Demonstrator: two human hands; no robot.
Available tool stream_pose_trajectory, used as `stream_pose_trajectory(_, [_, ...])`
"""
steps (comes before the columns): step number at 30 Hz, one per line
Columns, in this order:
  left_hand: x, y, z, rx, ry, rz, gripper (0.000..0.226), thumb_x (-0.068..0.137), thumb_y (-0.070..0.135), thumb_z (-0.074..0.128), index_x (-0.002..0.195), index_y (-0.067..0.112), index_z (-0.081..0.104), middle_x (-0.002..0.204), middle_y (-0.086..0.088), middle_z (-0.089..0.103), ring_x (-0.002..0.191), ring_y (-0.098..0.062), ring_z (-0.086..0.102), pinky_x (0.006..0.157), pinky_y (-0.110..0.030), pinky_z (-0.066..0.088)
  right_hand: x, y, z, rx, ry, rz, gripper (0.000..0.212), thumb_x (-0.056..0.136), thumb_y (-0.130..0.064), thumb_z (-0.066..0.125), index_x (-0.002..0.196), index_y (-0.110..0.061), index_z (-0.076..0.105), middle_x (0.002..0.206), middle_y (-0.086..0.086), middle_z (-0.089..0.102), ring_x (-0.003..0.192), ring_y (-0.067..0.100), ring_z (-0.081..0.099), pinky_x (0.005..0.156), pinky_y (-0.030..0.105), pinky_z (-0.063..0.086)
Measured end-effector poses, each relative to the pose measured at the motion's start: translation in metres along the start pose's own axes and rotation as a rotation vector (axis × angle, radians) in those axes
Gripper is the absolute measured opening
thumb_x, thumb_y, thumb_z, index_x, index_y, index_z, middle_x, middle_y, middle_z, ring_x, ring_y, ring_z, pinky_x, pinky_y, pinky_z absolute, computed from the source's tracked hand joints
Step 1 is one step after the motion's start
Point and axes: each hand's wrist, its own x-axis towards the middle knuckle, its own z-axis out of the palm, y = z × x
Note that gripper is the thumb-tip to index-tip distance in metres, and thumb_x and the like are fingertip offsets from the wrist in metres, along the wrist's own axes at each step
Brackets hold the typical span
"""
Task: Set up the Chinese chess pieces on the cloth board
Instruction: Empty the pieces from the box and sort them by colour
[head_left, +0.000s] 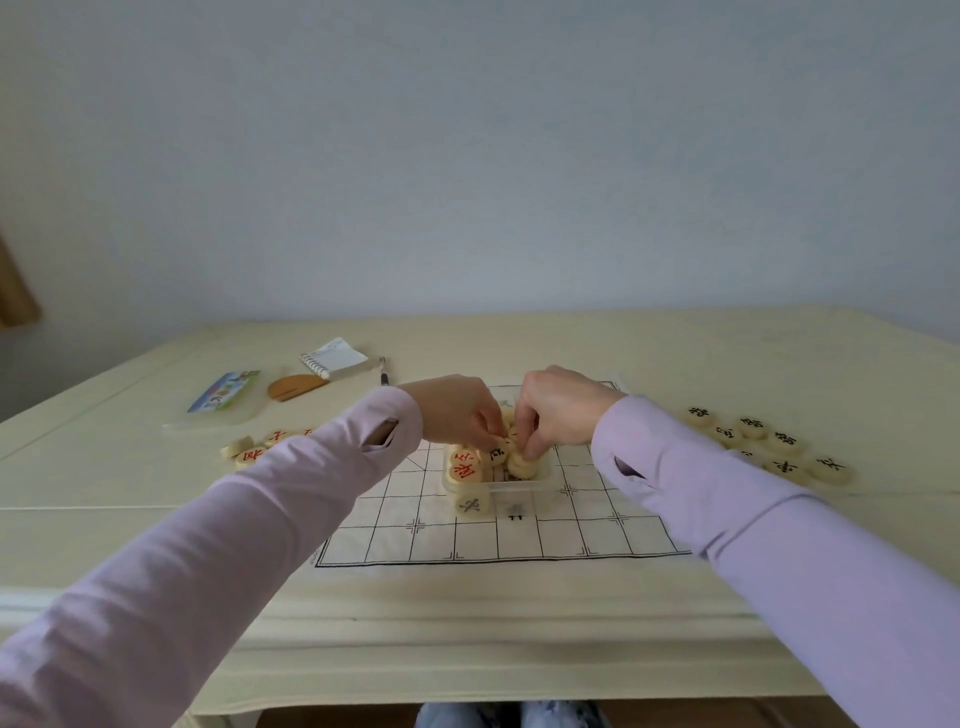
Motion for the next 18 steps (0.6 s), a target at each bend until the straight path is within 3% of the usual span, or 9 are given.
stream_pose_trajectory(6, [0.000,-0.003,-0.005,-0.104,0.072,-0.025,0.024,0.092,0.026,0.055,0.111,0.018,0.067,0.103,0.000,0.070,0.097,-0.015,0.063,0.090,-0.028,0.046,-0.001,0.005,-0.003,0.077,0.088,0.028,0.020,0.082,-0.009,0.068,0.100,-0.016,0.074,0.100,0.002,0.070,0.094,0.021,0.063,0.079,0.027,0.049])
stream_pose_trajectory(10, [0.005,-0.006,-0.004,-0.096,0.101,-0.055,0.027,0.093,0.019,0.048,0.109,0.023,0.069,0.106,0.001,0.069,0.096,-0.016,0.061,0.090,-0.029,0.045,-0.001,0.003,-0.002,0.060,0.046,0.048,0.022,0.079,-0.020,0.073,0.100,-0.016,0.073,0.098,0.001,0.067,0.090,0.021,0.060,0.060,0.019,0.042])
stream_pose_trajectory(14, [0.005,-0.005,-0.005,-0.071,0.097,-0.065,0.030,0.095,0.018,0.042,0.108,0.022,0.069,0.103,0.001,0.066,0.090,-0.015,0.055,0.083,-0.025,0.042,0.004,-0.002,0.005,-0.019,-0.041,0.062,0.034,0.066,-0.030,0.082,0.097,-0.019,0.071,0.101,-0.001,0.068,0.093,0.020,0.063,0.074,0.028,0.049])
stream_pose_trajectory(18, [0.004,-0.007,-0.007,-0.050,0.093,-0.071,0.027,0.095,0.022,0.045,0.108,0.020,0.068,0.108,-0.001,0.066,0.096,-0.018,0.056,0.085,-0.027,0.042,0.007,-0.006,0.009,-0.121,-0.048,0.061,0.043,0.065,-0.031,0.081,0.105,-0.020,0.069,0.099,-0.001,0.064,0.090,0.020,0.062,0.069,0.027,0.046])
